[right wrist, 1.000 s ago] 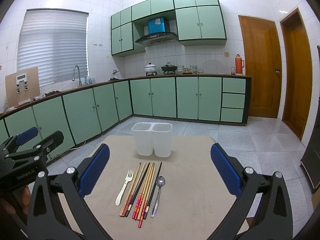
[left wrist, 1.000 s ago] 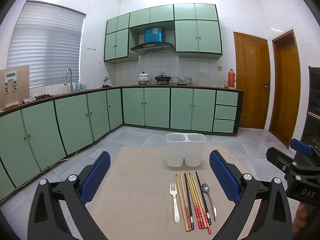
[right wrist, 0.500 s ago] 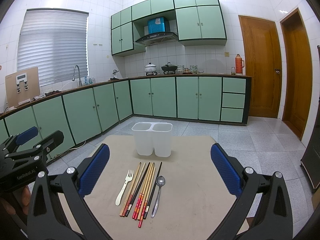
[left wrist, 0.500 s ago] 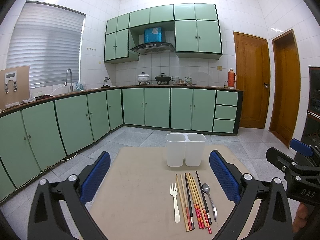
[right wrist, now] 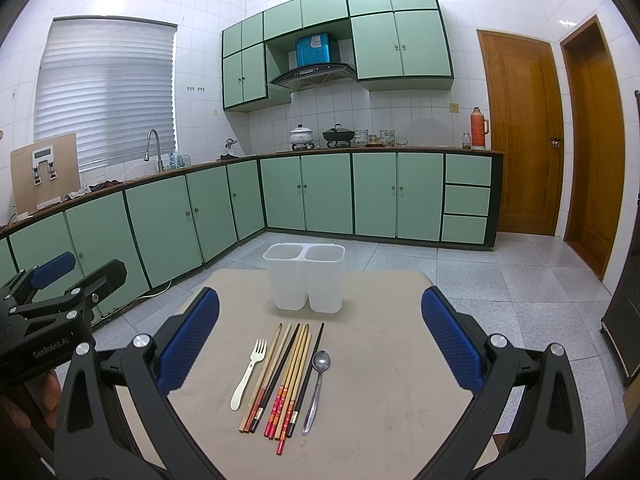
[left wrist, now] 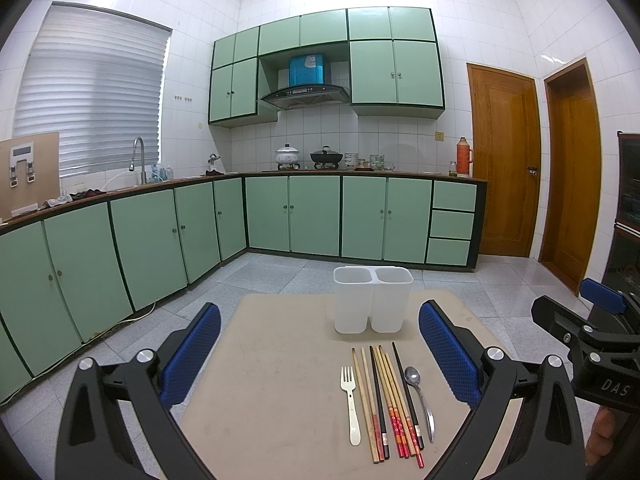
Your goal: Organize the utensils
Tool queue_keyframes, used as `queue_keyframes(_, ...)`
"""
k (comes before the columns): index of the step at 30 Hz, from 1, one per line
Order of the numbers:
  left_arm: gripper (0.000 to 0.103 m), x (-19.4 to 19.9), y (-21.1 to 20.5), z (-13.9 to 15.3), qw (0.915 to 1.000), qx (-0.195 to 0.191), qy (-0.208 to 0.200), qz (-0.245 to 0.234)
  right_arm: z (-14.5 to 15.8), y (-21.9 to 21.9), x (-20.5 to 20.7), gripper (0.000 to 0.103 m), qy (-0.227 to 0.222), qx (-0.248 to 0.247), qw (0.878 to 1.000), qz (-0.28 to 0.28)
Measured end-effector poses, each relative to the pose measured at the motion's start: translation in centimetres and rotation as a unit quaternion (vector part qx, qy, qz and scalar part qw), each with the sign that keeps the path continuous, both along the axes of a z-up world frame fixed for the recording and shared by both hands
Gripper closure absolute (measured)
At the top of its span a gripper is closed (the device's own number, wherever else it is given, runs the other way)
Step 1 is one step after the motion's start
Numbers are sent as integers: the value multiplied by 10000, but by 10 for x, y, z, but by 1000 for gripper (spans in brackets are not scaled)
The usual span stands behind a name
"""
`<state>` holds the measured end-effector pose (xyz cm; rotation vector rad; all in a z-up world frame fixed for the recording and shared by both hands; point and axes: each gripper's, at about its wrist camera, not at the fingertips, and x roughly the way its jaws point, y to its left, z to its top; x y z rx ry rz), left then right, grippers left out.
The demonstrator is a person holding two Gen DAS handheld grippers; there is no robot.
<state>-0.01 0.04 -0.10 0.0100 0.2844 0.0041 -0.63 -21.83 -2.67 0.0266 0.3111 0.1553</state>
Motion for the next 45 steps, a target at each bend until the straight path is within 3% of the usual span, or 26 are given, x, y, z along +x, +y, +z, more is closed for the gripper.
queue_keyframes(24,6,0,-1,-6,10000,4,6,-5,-1,-3,4,5,11,20,10000,-14)
queue_keyframes(28,6,0,-1,-7,10000,7,17,-8,-17,-4,11,5,25,33,10000,-22)
queue_keyframes(34,6,-3,6,-13,10000,3,44,2,-16,-2,12,5,42,35,10000,-37)
queue_keyframes(45,6,20,16,-31,9992,25,372,147,-32,-6,34,5,371,1,9991,-194)
